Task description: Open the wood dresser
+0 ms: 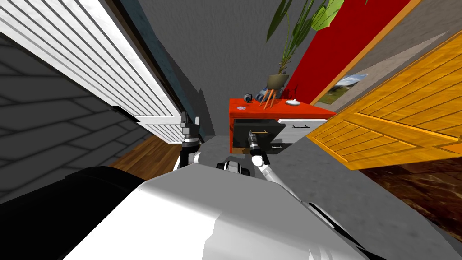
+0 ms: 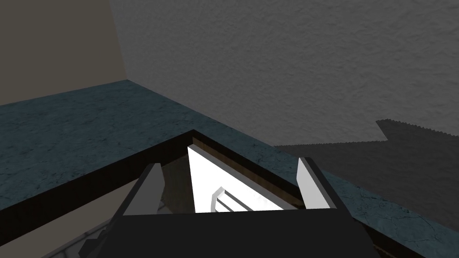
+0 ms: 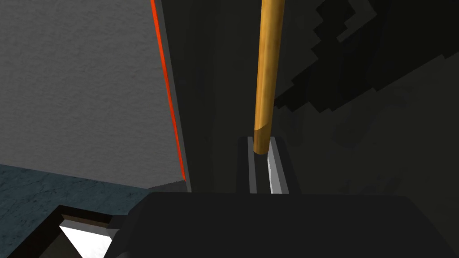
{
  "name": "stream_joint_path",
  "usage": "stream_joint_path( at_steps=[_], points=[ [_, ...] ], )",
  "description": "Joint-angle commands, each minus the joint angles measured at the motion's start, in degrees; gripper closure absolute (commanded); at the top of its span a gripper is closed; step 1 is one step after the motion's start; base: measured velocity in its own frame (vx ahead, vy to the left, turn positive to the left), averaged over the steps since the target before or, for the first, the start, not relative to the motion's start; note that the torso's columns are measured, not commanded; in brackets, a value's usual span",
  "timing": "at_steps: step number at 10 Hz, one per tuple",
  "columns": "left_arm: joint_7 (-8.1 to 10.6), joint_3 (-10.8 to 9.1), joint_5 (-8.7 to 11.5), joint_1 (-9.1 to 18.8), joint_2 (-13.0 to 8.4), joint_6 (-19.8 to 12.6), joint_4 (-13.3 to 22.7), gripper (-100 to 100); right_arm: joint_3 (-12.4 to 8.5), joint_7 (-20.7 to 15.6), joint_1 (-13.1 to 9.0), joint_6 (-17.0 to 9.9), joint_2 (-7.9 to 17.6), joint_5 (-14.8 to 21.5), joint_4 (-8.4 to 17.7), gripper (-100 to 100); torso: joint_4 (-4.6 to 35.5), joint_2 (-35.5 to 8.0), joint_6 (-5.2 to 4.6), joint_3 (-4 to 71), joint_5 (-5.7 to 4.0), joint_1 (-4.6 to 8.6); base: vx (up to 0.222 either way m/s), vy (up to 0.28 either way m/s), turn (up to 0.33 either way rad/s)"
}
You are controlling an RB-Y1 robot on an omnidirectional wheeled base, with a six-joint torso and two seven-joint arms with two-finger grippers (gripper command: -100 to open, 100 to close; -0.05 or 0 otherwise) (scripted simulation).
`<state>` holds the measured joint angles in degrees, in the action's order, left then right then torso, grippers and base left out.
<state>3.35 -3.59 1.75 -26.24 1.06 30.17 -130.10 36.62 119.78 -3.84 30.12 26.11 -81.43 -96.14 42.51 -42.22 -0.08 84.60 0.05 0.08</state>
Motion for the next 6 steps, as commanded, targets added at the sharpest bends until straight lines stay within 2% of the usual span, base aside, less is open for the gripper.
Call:
stream_joint_path(
  at_steps=[1,3,4,5,6],
  points=[
    [0.0,0.0,0.0,0.0,0.0,0.0,0.0,0,0.13,0.04,0.04,0.02,0.39,0.04,-0.79,100,-0.1,-0.12,0.01,-0.04,-0.01,-0.01,-0.196,-0.024,-0.052],
    [0.0,0.0,0.0,0.01,0.0,0.0,0.0,0,0.24,0.07,0.08,0.04,0.71,0.08,-1.41,100,-0.05,-0.36,-0.01,-0.22,-0.03,0.0,-0.196,-0.03,-0.043],
    [0.0,0.0,0.0,0.01,0.0,0.0,0.0,0,0.4,-0.05,0.2,-0.2,0.49,-0.03,-1.02,100,0.0,-0.31,-0.02,-0.18,-0.02,0.04,-0.088,-0.018,-0.002],
    [0.0,0.0,0.0,0.0,0.0,0.0,0.0,0,-0.85,-0.77,-0.5,-2.69,1.85,-2.54,-1.88,-100,-0.03,0.01,0.03,0.01,0.01,-0.08,-0.029,0.05,-0.147],
    [0.0,0.0,0.0,-0.01,0.01,0.0,0.0,0,-1.56,-1.14,-0.94,-3.88,2.52,-3.77,-2.38,-100,-0.18,0.17,0.04,0.12,0.05,-0.29,-0.02,0.089,-0.159]
  ],
)
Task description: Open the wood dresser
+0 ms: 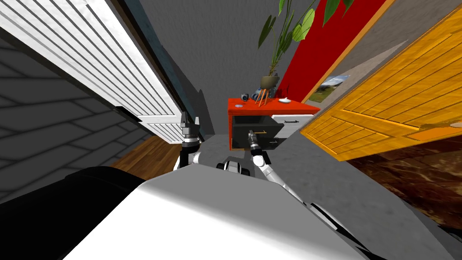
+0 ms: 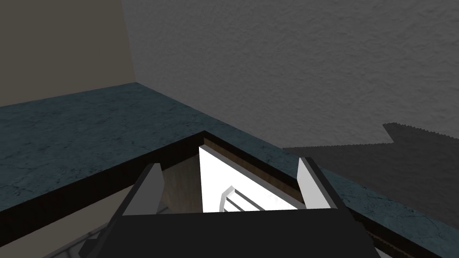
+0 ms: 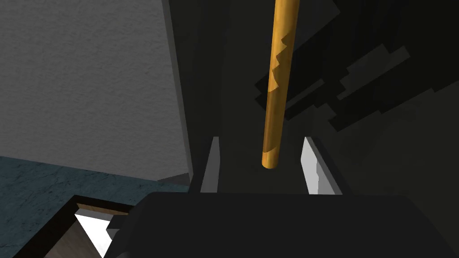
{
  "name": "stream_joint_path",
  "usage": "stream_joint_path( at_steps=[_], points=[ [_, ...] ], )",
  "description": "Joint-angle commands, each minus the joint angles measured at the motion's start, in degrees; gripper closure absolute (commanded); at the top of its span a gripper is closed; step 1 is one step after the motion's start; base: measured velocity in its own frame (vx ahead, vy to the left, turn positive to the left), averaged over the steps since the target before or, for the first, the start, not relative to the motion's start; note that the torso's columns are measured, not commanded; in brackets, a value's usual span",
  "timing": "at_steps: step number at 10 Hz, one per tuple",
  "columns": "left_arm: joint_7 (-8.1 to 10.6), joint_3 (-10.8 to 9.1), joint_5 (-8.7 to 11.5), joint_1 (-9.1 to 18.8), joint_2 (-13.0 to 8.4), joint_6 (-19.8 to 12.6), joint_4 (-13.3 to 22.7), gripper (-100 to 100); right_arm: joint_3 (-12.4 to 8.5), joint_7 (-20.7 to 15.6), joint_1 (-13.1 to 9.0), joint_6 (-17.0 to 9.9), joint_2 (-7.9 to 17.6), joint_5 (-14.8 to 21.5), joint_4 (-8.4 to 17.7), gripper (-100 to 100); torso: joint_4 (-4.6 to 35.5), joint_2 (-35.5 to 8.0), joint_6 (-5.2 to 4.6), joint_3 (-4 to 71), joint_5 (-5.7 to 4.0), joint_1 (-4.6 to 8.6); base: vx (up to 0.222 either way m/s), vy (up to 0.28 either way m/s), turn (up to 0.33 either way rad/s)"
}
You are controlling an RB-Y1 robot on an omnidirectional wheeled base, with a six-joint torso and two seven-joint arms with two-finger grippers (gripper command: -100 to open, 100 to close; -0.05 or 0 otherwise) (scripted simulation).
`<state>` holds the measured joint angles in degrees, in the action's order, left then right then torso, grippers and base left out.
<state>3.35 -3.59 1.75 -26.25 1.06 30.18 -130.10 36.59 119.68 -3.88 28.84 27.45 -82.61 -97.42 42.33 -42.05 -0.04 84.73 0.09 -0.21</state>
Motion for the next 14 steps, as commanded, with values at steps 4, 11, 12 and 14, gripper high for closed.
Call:
stream_joint_path(
  at_steps=[4,11,12,14],
  points=[
    [0.0,0.0,0.0,0.0,0.0,0.0,0.0,0,-4.37,-2.52,-2.67,-7.37,3.88,-7.54,-3.11,-100,-0.03,-0.23,0.06,-0.16,-0.11,0.25,-0.011,0.082,-0.105],
    [0.0,0.0,0.0,0.0,-0.01,0.0,0.0,0,-5.96,-3.94,-3.38,-10.46,5.46,-10.92,-4.37,0,-0.01,-0.27,0.04,-0.18,-0.11,0.28,-0.008,0.034,-0.048],
    [0.0,0.0,0.0,0.0,-0.01,0.0,0.0,0,-5.95,-3.94,-3.37,-10.47,5.45,-10.93,-4.36,0,-0.02,-0.26,0.04,-0.17,-0.09,0.24,0.0,0.0,0.0],
    [0.0,0.0,0.0,0.0,-0.01,0.0,0.0,0,-5.93,-3.94,-3.36,-10.49,5.45,-10.93,-4.36,0,-0.04,-0.24,0.04,-0.16,-0.09,0.21,0.0,0.0,0.0]
  ],
)
